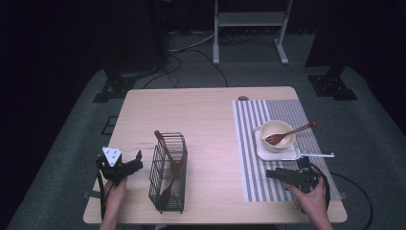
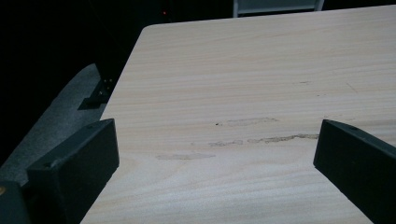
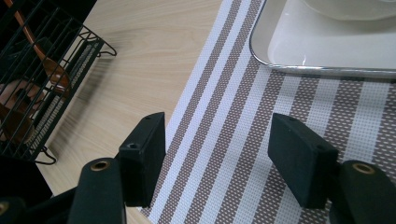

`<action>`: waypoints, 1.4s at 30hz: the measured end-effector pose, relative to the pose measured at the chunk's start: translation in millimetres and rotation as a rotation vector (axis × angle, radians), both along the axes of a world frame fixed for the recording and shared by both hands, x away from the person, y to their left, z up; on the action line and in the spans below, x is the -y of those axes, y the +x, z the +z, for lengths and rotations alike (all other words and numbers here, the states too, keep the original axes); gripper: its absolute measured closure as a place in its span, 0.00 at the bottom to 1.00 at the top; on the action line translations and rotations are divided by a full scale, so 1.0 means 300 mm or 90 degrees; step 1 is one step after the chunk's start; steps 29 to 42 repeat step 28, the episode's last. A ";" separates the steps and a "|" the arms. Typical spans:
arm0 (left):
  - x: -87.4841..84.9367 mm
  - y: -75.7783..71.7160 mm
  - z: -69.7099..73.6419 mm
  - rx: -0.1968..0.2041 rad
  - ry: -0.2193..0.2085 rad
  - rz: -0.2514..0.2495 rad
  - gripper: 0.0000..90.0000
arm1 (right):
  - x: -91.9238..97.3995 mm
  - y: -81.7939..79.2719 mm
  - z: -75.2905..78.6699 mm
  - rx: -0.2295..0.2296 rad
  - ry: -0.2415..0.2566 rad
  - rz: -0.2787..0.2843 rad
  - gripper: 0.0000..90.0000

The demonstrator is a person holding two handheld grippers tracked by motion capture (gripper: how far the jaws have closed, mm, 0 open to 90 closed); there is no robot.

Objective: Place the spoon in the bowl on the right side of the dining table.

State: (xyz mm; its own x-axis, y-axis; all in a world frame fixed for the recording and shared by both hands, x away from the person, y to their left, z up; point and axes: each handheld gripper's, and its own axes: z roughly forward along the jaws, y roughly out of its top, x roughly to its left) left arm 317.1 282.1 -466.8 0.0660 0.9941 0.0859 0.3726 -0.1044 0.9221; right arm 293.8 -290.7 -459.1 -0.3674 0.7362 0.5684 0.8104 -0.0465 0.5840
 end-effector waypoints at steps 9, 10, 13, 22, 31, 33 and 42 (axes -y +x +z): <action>0.000 0.000 0.000 0.000 0.000 0.000 0.00 | -0.022 -0.015 -0.001 0.006 0.001 0.011 0.40; 0.000 0.000 0.000 0.000 0.000 0.000 0.00 | -0.027 -0.019 -0.002 0.008 0.002 0.014 0.40; -0.001 0.000 0.000 0.000 -0.001 0.000 0.00 | -0.034 -0.025 -0.003 0.013 0.001 0.017 0.40; -0.001 0.000 0.000 0.000 -0.001 0.000 0.00 | -0.046 -0.050 -0.012 0.025 -0.002 0.018 0.39; -0.002 0.002 0.000 -0.001 -0.002 0.001 0.00 | -0.052 -0.110 -0.004 0.075 -0.008 0.008 0.39; -0.002 0.002 0.000 -0.001 -0.002 0.001 0.00 | -0.052 -0.110 -0.004 0.075 -0.008 0.008 0.39; -0.002 0.002 0.000 -0.001 -0.002 0.001 0.00 | -0.052 -0.110 -0.004 0.075 -0.008 0.008 0.39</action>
